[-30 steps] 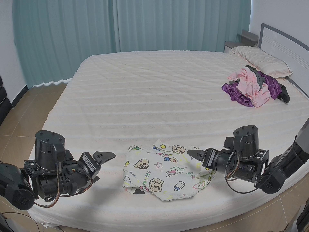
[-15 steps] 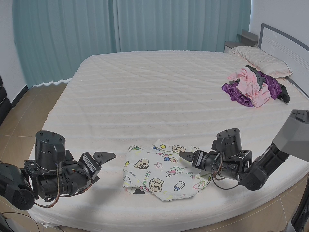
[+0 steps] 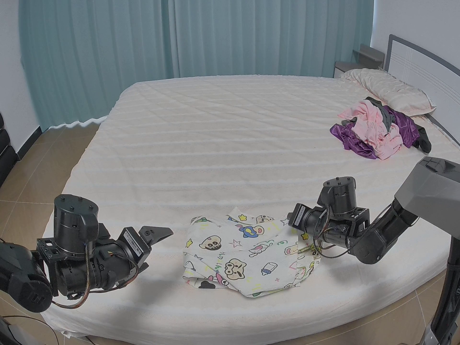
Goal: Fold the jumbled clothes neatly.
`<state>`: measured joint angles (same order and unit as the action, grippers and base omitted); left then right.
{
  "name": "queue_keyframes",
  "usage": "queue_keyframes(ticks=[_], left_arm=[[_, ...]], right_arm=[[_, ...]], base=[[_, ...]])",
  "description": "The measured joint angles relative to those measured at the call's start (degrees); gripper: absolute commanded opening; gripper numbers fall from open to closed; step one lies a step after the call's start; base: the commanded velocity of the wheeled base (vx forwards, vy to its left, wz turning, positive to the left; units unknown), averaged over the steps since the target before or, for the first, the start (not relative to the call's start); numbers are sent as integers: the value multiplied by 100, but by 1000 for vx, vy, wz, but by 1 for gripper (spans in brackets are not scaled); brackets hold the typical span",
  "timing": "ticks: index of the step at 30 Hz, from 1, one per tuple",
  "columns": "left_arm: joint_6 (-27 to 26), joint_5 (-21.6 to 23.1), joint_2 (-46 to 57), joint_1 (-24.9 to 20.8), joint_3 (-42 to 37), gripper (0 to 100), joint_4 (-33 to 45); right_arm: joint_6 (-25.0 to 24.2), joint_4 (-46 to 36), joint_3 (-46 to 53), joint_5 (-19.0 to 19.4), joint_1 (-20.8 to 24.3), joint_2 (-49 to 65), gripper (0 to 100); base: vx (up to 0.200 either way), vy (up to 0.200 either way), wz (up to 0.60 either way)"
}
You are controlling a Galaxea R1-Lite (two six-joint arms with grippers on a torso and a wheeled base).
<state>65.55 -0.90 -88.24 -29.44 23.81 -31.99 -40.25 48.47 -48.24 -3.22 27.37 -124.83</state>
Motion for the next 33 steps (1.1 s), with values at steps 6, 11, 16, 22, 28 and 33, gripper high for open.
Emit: queue_keyframes(ticks=[6, 11, 16, 22, 28, 33], left_arm=[[0, 1, -5, 0, 0, 100, 2], [0, 4, -43, 0, -2, 100, 2], [0, 1, -71, 0, -5, 100, -33], [0, -2, -88, 0, -13, 100, -90], [0, -2, -90, 0, -16, 100, -107], [0, -5, -88, 0, -17, 100, -112]], right_arm=[[-28, -2, -283, 227, -238, -96, 0], [-44, -38, -394, 439, -279, -138, 100], [-52, -68, -639, 428, -310, -194, 100], [-195, -13, -567, 422, -433, -72, 100], [-391, -24, -143, 463, -524, 391, 100], [-404, -35, 571, 564, -466, 881, 100]], base=[[0, 0, 0], [0, 0, 0], [0, 0, 0], [0, 0, 0], [0, 0, 0], [0, 0, 0]])
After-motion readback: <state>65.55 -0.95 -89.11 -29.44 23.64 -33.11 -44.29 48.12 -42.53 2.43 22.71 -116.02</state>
